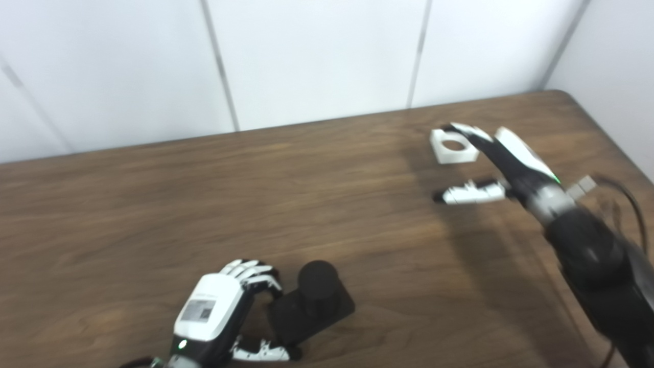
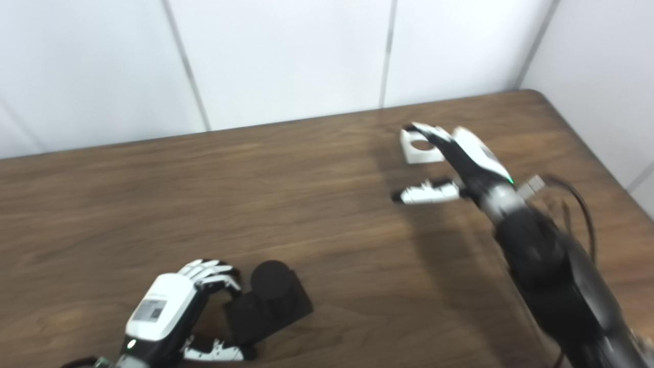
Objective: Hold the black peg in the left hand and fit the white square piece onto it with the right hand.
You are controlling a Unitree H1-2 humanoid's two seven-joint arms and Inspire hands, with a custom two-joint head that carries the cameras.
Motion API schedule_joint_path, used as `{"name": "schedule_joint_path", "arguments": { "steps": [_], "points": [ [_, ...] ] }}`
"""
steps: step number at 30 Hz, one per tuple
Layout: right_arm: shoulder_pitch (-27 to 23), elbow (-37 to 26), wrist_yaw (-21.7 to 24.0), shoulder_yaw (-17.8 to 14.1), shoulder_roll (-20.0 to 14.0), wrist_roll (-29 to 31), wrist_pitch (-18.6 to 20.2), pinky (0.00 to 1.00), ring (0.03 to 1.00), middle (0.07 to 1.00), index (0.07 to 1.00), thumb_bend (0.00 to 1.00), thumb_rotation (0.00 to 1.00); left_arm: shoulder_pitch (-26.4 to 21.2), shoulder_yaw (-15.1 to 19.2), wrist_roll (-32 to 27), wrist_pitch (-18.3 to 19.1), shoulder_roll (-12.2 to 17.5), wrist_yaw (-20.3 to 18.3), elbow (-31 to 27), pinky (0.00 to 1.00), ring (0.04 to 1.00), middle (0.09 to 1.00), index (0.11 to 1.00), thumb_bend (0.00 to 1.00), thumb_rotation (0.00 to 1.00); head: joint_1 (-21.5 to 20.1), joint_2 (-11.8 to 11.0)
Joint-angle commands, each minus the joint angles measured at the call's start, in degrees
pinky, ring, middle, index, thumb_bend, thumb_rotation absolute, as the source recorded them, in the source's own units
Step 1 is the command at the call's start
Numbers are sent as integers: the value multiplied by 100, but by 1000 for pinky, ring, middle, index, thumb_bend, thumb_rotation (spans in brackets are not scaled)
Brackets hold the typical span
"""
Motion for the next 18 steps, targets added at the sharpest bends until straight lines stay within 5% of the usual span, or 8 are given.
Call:
{"name": "schedule_joint_path", "arguments": {
  "steps": [1,8,13,18],
  "points": [
    [-330,266,-103,-9,-228,-275,-182,870,963,924,858,820,238,123,45,172,30,145,-120,223,835,818,760,492,513,44,-66,-30],
    [-1029,1407,-299,137,-493,-678,-749,872,944,908,829,853,195,194,186,111,-71,175,-107,169,816,811,751,491,514,43,-350,-117],
    [-1660,2243,-111,475,-685,-973,-854,950,977,930,820,850,207,218,250,41,-175,218,-95,193,819,815,753,492,514,43,-476,-64],
    [-2189,3024,-60,743,-739,-1096,-941,913,994,959,814,869,211,269,330,-19,-252,204,-102,202,828,816,753,492,514,43,-502,-49]
  ]
}}
